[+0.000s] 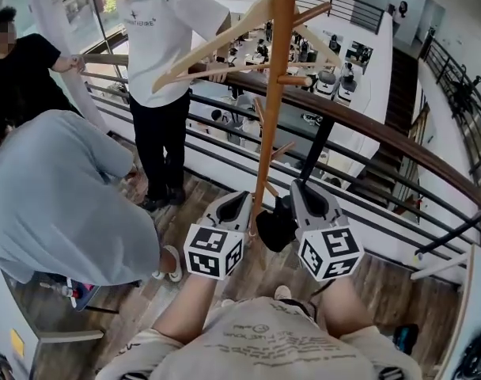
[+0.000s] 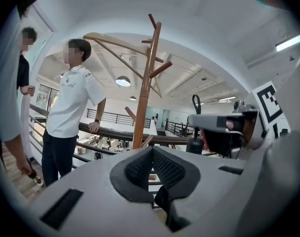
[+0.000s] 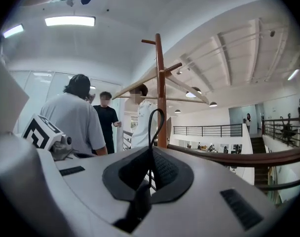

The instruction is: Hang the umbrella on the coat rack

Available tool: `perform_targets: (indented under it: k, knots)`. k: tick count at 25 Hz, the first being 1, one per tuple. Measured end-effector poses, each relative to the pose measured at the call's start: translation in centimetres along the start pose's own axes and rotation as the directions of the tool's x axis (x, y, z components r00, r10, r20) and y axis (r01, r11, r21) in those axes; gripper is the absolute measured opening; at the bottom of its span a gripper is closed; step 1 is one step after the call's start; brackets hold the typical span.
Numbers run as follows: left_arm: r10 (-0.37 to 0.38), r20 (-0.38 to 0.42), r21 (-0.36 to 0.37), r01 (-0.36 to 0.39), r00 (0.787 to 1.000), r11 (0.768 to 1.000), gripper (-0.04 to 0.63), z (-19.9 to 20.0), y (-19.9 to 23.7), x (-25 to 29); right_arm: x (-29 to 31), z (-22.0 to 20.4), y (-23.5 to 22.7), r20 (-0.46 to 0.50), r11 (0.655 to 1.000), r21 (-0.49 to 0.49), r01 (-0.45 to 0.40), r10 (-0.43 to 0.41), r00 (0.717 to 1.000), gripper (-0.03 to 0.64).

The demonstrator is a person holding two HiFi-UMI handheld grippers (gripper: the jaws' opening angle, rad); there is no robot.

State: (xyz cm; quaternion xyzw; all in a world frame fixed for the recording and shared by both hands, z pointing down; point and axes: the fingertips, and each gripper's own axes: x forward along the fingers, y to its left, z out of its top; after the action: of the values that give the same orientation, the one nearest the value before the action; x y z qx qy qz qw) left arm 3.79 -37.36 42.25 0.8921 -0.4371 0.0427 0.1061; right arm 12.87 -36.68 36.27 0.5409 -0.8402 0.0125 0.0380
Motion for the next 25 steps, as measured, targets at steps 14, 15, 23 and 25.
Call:
perform_targets:
  k: [14,15,23,25]
  knots:
    - [-0.010,0.012,-0.007,0.010,1.000,1.000,0.005,0.0,1.7,-1.8,2.8,13.6,-1.6,0.155,0.997,-0.064,0.036,-0.025,0.988,0.006]
    - [-0.010,0.012,-0.007,0.010,1.000,1.000,0.005,0.0,1.9,-1.9,3.1,14.0,-1.9,0.158,0.997,-0.061,0.046,-0.036,0.987,0.005]
    - [-0.007,0.014,-0.014,0.007,1.000,1.000,0.005,-0.2,3.5,-2.1,6.1,14.5,-2.9,0.118,0.994,-0.075,0.081,-0.072,0.990,0.005]
    - [-0.009,0.015,-0.011,0.010,1.000,1.000,0.005,-0.2,3.5,-2.4,6.3,14.4,-3.0,0.103,0.993,-0.067,0.093,-0.086,0.991,0.005]
